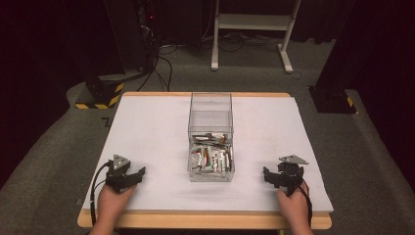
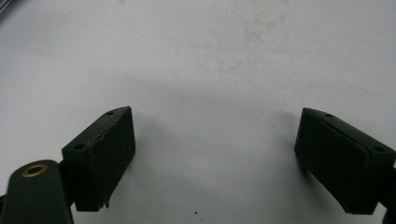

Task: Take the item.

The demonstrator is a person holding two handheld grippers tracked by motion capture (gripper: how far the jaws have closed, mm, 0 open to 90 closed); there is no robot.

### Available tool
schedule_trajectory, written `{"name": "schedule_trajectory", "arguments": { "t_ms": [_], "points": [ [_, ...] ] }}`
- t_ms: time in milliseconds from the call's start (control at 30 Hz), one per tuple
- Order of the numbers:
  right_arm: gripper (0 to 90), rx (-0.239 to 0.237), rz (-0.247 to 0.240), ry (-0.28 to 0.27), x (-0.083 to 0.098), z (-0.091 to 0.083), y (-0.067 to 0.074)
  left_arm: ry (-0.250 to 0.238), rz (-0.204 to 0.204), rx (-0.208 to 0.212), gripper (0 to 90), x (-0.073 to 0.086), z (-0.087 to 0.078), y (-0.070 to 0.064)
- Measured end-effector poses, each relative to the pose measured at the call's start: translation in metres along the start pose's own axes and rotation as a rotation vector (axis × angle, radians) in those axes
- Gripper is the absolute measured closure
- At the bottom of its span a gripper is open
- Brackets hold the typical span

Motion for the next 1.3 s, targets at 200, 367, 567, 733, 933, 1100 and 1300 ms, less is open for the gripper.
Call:
{"name": "schedule_trajectory", "arguments": {
  "t_ms": [200, 367, 567, 733, 933, 1100, 1300],
  "points": [
    [11.9, -0.01, 0.003, -0.005, 0.0001, 0.0, -0.0009, 0.001, -0.004, 0.004, 34.2, -0.0001, 0.0002, -0.0002],
    [22.4, -0.023, -0.036, -0.016, 0.0002, -0.0014, 0.0034, 0.001, 0.003, 0.009, 33.9, -0.0006, 0.0006, 0.0005],
    [14.3, -0.092, -0.057, -0.008, 0.0006, -0.0012, 0.0062, 0.002, -0.001, 0.009, 34.0, -0.0005, 0.0005, 0.0],
    [14.3, -0.092, -0.069, -0.002, 0.0005, -0.0007, 0.0065, 0.003, 0.002, 0.004, 34.2, -0.0004, 0.0001, -0.0005],
    [14.3, -0.098, -0.058, -0.005, 0.0006, -0.0011, 0.0059, -0.004, 0.017, 0.001, 35.0, -0.0006, -0.0006, -0.0015],
    [13.7, -0.076, -0.08, 0.004, 0.0008, -0.0001, 0.0082, -0.002, 0.029, -0.005, 36.4, -0.0011, -0.0014, -0.0024],
    [13.8, -0.078, -0.084, 0.006, 0.0005, -0.0001, 0.0078, -0.003, 0.034, 0.02, 35.9, -0.0035, -0.0033, -0.0075]
  ]
}}
Point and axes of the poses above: each handheld gripper's, and its own axes: z roughly forward along the jaws, x roughly out of its underside, y roughly to its left, the point moved 5 cm from there along z, roughly forward along the jaws, and after that the axes turned 7 degrees about -x, right-handed, at the moved point
